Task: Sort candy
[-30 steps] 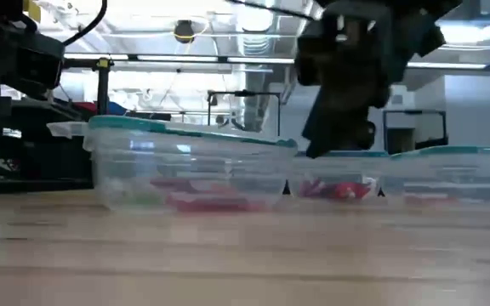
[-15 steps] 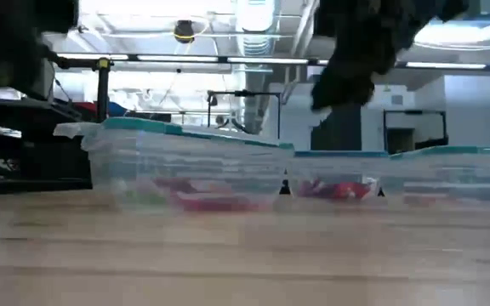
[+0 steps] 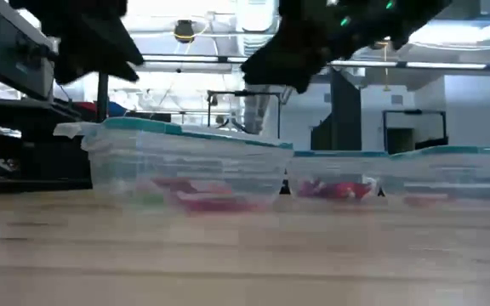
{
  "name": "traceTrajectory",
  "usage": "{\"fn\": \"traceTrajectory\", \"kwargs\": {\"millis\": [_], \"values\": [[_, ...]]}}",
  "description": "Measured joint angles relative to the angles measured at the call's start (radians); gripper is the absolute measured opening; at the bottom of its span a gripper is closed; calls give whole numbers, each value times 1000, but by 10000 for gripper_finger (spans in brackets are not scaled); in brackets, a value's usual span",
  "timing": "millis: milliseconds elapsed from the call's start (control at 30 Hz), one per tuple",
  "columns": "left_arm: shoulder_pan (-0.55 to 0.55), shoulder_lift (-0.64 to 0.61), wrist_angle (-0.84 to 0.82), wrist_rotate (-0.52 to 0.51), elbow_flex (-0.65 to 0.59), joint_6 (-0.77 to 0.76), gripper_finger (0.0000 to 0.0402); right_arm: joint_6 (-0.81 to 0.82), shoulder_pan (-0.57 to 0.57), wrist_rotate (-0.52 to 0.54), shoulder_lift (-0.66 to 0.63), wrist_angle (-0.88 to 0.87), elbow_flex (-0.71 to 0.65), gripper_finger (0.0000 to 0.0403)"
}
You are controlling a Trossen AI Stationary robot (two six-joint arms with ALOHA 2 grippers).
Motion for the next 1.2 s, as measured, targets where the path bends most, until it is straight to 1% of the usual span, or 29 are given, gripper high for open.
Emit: {"fn": "traceTrajectory", "kwargs": {"millis": [100,233,333,500,667,767,867,933,1033,1100,1200], "values": [[20,71,-2,2,0,3,108,-3,-18,-5,92,88,0,136],[26,160,4,14,0,-4,108,-5,-36,-7,188,128,0,137],[25,209,3,20,0,-20,108,-5,-37,-5,218,125,0,137],[25,258,-14,55,4,-23,108,34,6,11,213,59,3,137],[24,246,-34,77,3,22,108,97,92,41,204,22,3,137],[25,237,-30,81,2,46,108,102,139,68,205,21,3,137],[25,223,-16,84,3,72,108,81,168,77,183,10,7,137],[25,208,-16,96,26,98,108,51,180,62,155,-18,22,137],[22,168,-51,134,79,134,108,-32,188,59,91,3,59,137],[10,135,-118,154,131,137,108,-91,180,62,69,35,84,137],[-23,94,-326,151,193,114,108,-128,155,66,85,66,96,137]]}}
